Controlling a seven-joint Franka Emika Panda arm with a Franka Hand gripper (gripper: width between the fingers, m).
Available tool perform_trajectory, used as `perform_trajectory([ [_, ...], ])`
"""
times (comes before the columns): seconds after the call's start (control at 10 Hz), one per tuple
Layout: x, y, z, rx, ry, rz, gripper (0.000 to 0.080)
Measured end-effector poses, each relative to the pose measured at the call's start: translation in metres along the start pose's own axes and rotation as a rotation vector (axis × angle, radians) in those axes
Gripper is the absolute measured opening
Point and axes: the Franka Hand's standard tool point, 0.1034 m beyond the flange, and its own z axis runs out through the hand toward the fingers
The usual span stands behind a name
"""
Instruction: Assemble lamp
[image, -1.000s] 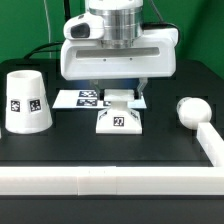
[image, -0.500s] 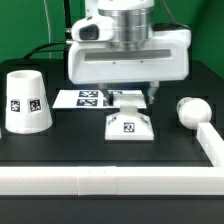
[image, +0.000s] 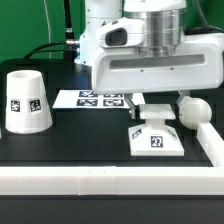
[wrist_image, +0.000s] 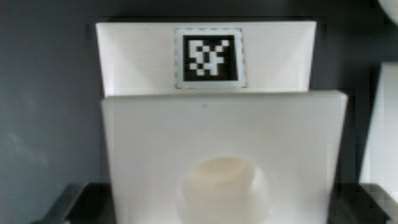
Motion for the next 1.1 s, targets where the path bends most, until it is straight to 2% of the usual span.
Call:
perform_trajectory([
  [0.4,0.030,-0.016,0.001,0.010,0.028,-0.019,0.0535],
  [0.7,0.046,-0.024,0.002,0.014,0.033,-0.027,0.0535],
  [1.1,0.050,-0.025,0.002,0.015,0.039,-0.028,0.0542],
])
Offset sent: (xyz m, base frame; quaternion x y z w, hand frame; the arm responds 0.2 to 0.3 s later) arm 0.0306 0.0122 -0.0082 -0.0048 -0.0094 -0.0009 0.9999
